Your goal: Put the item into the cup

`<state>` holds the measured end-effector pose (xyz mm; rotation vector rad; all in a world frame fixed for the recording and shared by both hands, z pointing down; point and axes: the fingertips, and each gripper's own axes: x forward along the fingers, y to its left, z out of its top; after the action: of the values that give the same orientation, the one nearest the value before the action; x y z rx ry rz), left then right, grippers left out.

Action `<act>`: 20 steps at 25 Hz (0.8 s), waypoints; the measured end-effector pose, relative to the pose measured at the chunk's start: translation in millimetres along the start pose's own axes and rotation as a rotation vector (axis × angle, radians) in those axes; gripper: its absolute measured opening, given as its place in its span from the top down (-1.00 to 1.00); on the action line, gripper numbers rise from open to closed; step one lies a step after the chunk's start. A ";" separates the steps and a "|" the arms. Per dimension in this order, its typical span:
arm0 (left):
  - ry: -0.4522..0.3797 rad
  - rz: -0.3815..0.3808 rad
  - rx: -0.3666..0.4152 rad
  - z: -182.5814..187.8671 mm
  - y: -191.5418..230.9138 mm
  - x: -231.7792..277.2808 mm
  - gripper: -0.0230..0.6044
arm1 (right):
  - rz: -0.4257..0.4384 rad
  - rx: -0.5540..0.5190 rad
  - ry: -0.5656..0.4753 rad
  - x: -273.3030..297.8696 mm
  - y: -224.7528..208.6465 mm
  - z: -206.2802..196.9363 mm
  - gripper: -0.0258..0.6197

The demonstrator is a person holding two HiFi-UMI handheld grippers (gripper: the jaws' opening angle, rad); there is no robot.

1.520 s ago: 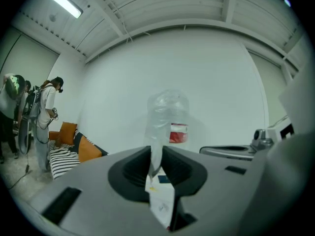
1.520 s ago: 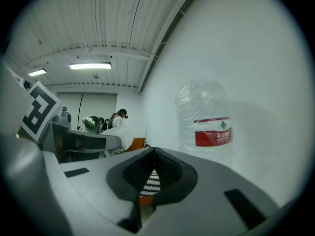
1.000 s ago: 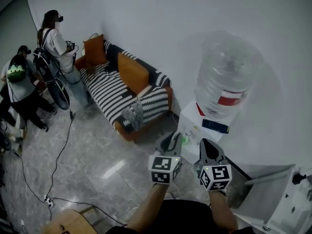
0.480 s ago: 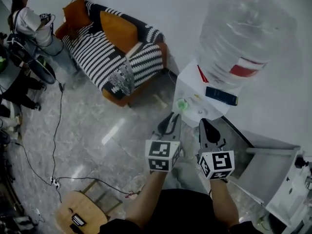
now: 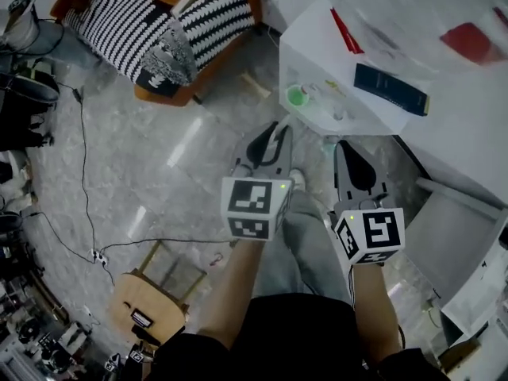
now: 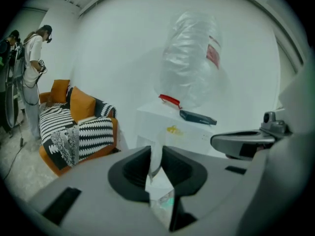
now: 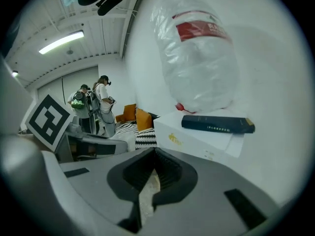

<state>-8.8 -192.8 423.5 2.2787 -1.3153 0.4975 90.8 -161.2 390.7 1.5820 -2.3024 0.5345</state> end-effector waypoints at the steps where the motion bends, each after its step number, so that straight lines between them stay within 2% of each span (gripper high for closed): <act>1: 0.008 -0.001 0.003 -6.2 1.2 7.3 0.71 | 0.009 -0.004 -0.002 7.0 -1.0 -4.4 0.89; 6: 0.040 -0.010 0.025 -36.5 7.9 42.7 0.71 | 0.038 -0.018 0.002 41.1 -10.3 -31.4 0.89; 11: 0.078 0.015 0.003 -80.9 25.9 71.9 0.71 | 0.049 0.002 0.041 65.0 -22.6 -75.0 0.89; 15: 0.101 0.014 0.007 -114.2 45.8 91.8 0.71 | 0.058 0.003 0.027 78.9 -24.8 -100.6 0.89; 20: 0.106 -0.004 0.009 -133.5 59.3 105.6 0.71 | 0.067 0.018 0.019 92.8 -22.7 -126.1 0.89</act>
<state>-20.9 -219.6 601.3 2.2295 -1.2584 0.6154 83.6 -187.1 546.6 1.5057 -2.3499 0.5848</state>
